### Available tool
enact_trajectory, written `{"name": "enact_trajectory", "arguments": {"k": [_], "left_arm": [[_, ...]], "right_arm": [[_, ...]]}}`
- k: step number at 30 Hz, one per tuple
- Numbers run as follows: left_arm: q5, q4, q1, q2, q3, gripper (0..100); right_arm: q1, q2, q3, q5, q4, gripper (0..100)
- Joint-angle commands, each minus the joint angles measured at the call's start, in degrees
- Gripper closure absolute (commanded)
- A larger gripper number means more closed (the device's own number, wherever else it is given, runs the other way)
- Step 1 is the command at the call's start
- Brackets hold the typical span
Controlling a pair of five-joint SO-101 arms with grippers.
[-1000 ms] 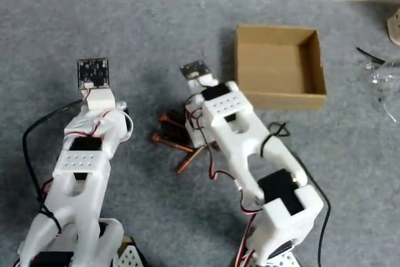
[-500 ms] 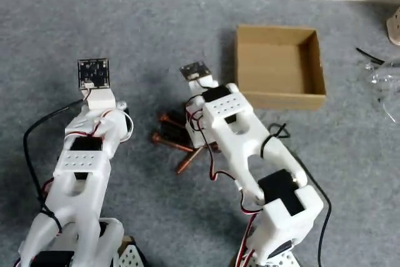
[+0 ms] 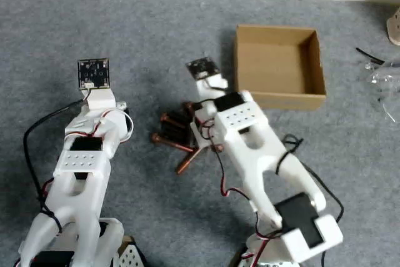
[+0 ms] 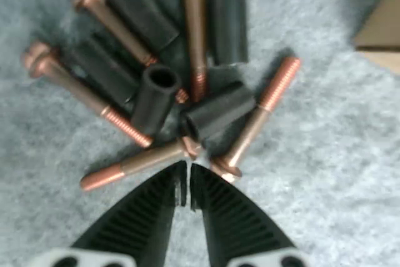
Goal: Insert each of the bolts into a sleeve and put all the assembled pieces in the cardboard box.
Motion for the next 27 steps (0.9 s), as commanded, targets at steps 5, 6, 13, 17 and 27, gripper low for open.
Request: {"name": "enact_trajectory", "arguments": {"k": [5,6,13,17,27], "left_arm": [[-0.2,-1.0,-0.6,-0.2,-0.6,98],[-0.2,-1.0,-0.6,-0.2,-0.6,98],[-0.2,-2.3,-0.6,-0.1,-0.2,98],[-0.2,-2.3,-0.6,-0.1,-0.2,98],[-0.2,-2.5,-0.6,-0.1,-0.2,98]], "right_arm": [[0.8,0.9,0.3,-0.1,-2.2,86.6],[0.8,1.8,0.3,-0.1,-2.2,84.7],[-1.7,5.5,-2.6,-0.5,-2.9,84.3],[-2.2,5.8,-2.5,0.3,-5.1,84.3],[-1.2,5.8,0.7,16.6,-16.1,84.3]]}}
